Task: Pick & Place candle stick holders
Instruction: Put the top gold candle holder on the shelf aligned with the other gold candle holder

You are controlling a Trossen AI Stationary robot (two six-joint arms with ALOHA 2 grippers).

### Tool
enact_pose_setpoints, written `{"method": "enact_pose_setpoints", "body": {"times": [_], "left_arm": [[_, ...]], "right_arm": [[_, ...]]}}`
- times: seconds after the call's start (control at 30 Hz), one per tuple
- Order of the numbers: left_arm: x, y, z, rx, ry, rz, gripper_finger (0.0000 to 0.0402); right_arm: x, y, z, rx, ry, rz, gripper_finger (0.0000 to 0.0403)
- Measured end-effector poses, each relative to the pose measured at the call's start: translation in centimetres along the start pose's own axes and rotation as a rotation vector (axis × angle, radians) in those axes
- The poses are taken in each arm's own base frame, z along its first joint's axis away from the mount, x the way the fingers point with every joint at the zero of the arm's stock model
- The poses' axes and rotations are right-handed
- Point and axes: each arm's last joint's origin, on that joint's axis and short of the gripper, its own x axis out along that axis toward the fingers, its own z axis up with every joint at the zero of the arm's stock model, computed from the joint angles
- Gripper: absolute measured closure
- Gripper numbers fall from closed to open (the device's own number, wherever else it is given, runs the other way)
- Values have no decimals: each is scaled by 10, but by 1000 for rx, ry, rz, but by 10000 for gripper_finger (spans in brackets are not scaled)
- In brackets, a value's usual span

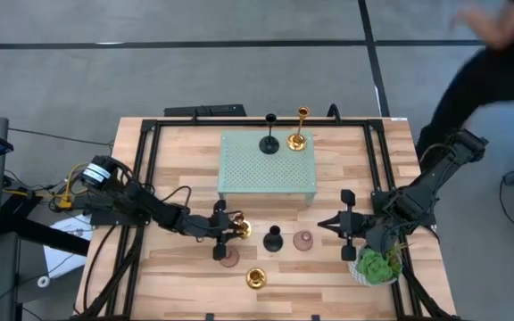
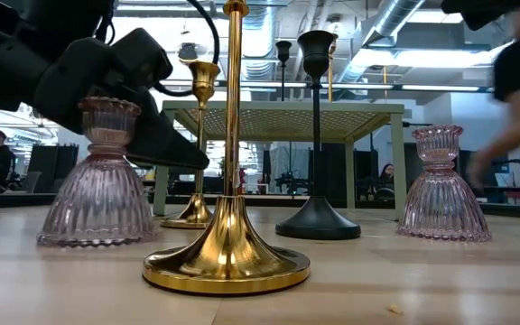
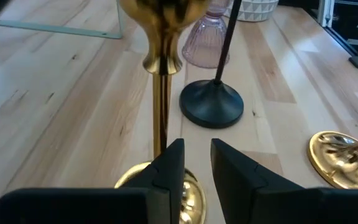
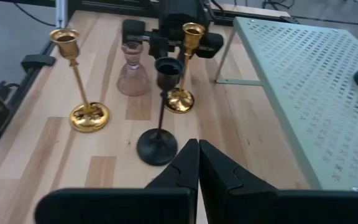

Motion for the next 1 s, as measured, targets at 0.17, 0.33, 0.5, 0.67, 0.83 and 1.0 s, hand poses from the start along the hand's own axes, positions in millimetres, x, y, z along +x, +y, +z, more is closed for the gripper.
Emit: {"method": "enact_pose_setpoints", "body": {"times": [0.17, 0.33, 0.5, 0.67, 0.83, 1.0], "left_arm": [[1, 0, 0, -16, 0, 0, 321], [1, 1, 0, -17, -1, 4, 321], [-3, -4, 5, -21, -19, -20, 321], [-15, -12, 16, 6, -59, -27, 321], [-25, -14, 13, 21, -4, 89, 321], [-24, -13, 8, -28, -22, 212, 321]], "right_arm": [[-4, 5, -1, -14, -5, 25, 403], [-5, 6, -2, -17, -6, 31, 403], [-5, 6, -2, -17, -7, 30, 403], [-5, 5, -2, -16, -7, 28, 403], [-5, 6, -2, -15, -9, 29, 403], [-5, 6, -1, -9, -14, 31, 403]]}}
